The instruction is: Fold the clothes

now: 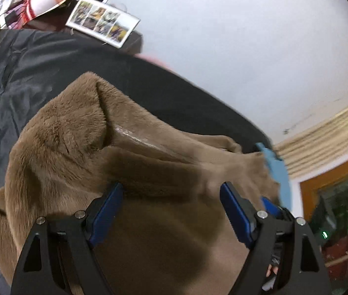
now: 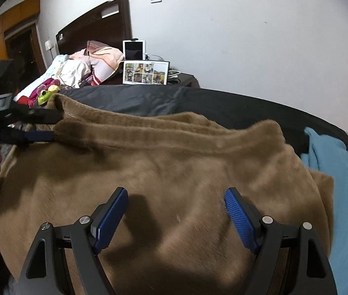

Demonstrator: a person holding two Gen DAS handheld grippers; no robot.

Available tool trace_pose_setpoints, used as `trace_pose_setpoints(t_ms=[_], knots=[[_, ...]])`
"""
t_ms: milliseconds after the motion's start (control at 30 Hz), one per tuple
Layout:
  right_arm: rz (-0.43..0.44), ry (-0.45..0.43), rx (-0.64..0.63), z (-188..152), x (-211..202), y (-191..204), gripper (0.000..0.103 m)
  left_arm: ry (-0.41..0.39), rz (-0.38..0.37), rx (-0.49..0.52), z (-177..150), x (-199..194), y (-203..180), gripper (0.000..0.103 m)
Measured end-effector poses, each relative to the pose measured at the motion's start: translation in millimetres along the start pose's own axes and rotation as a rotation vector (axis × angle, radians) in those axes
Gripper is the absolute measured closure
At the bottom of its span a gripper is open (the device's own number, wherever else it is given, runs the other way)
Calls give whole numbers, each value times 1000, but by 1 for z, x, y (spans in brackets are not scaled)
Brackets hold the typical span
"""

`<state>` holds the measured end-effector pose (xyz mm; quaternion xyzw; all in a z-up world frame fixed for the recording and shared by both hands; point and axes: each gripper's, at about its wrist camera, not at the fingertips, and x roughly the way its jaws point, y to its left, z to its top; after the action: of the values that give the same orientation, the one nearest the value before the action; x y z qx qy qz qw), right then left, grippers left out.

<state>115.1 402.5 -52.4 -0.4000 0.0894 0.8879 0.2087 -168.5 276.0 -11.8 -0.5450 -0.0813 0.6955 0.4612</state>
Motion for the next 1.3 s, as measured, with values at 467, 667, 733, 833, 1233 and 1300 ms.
trace_pose_setpoints(t_ms=[467,667,733,833,1233,1300], knots=[[37,20,-4,-16,18,-6,14,-107,161,6,20,21,12,19],[34,22,-12,-15,18,-6,13,-129,151,-2,8,-6,6,19],[33,23,-12,-14,18,-6,13,-134,161,19,-5,-19,-1,19],[33,22,-11,-14,18,-7,13,-146,184,73,-27,-36,-14,19],[77,-93,134,-27,-66,-45,13,-92,285,367,-101,-22,-69,19],[46,-113,162,-42,-94,-60,13,-54,268,332,-104,-12,-61,19]])
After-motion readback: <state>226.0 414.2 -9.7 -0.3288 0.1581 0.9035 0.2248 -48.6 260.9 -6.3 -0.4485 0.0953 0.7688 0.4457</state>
